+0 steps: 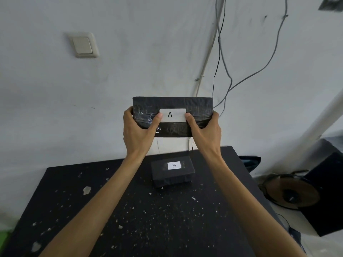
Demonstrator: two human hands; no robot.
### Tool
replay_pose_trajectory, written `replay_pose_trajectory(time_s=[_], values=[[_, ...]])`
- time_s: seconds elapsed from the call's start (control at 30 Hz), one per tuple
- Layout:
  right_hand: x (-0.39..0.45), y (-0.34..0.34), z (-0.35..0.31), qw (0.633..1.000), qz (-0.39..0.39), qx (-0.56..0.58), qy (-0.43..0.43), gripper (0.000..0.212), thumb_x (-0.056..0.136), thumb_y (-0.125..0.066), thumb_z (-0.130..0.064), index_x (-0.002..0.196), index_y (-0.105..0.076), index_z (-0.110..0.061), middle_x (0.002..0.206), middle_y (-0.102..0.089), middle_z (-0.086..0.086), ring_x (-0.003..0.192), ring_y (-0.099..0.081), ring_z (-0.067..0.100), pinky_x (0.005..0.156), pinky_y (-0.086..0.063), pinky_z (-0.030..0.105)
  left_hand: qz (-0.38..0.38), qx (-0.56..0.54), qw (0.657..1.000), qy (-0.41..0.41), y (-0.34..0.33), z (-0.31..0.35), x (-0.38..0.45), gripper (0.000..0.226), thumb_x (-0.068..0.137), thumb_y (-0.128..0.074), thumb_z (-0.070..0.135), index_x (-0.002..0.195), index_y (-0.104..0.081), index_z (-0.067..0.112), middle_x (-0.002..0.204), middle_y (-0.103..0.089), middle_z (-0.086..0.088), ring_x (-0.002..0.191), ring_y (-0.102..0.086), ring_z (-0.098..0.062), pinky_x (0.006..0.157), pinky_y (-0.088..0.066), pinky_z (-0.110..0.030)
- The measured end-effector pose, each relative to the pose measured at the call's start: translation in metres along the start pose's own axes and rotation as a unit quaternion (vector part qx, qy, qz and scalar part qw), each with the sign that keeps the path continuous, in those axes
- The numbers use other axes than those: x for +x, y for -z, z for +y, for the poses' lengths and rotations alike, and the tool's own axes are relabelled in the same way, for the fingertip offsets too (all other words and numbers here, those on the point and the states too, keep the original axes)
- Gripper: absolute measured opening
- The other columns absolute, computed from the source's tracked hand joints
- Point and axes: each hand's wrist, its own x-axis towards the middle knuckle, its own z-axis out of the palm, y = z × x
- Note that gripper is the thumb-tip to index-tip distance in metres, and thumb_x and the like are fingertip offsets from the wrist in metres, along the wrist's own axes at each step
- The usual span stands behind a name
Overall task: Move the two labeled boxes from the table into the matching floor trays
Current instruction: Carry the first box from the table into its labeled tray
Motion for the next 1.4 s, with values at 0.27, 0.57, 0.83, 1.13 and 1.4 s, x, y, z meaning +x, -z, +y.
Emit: replay_pose_trajectory(time_s=[0.27, 0.57, 0.83, 1.13, 1.4], values=[[-0.021, 0.022, -0.012, 1.0, -0.015, 0.015, 0.015, 0.065, 0.077, -0.066, -0.068, 0.12, -0.046, -0.023, 0.103, -0.063, -0.01, 0.095, -0.063, 0.01, 0.084, -0.057, 0.039, 0.005, 0.013, 1.0, -0.022, 0.021, 0.023, -0.022, 0.069, 0.081, -0.061, 0.067, 0.128, -0.047, 0.02, 0.118, -0.059, 0.004, 0.102, -0.06, -0.009, 0.085, -0.053, -0.031], [-0.059, -0.01, -0.013, 0.991, -0.135, -0.008, 0.025, 0.077, 0.078, -0.062, -0.071, 0.131, -0.048, -0.017, 0.122, -0.058, -0.001, 0.105, -0.062, 0.015, 0.09, -0.056, 0.042, 0.01, 0.063, 0.997, 0.043, 0.091, -0.009, -0.035, 0.063, 0.086, -0.055, 0.064, 0.13, -0.048, 0.019, 0.119, -0.062, 0.002, 0.107, -0.06, -0.014, 0.094, -0.052, -0.04], [-0.115, -0.104, -0.055, 0.942, -0.32, -0.015, 0.101, 0.114, 0.069, -0.072, -0.072, 0.156, -0.013, -0.027, 0.153, -0.039, 0.0, 0.132, -0.05, 0.021, 0.107, -0.046, 0.047, 0.086, 0.127, 0.983, 0.1, 0.221, -0.065, -0.037, 0.063, 0.089, -0.054, 0.062, 0.131, -0.048, 0.015, 0.123, -0.061, -0.003, 0.109, -0.059, -0.016, 0.086, -0.049, -0.028], [-0.254, -0.268, -0.108, 0.869, -0.455, -0.064, 0.184, 0.121, 0.072, -0.077, -0.062, 0.157, 0.004, -0.031, 0.157, -0.029, 0.003, 0.137, -0.041, 0.024, 0.108, -0.039, 0.042, 0.164, 0.233, 0.946, 0.152, 0.428, -0.151, -0.052, 0.063, 0.082, -0.052, 0.072, 0.114, -0.06, 0.019, 0.108, -0.055, -0.004, 0.096, -0.059, -0.019, 0.092, -0.051, -0.045], [-0.385, -0.403, -0.143, 0.845, -0.509, -0.07, 0.146, 0.122, 0.072, -0.077, -0.062, 0.159, 0.001, -0.028, 0.158, -0.028, 0.006, 0.141, -0.038, 0.028, 0.112, -0.036, 0.048, 0.107, 0.295, 0.94, 0.135, 0.597, -0.233, -0.071, 0.096, 0.077, -0.062, 0.07, 0.154, -0.021, 0.029, 0.124, -0.055, -0.009, 0.11, -0.056, -0.024, 0.091, -0.05, -0.038]])
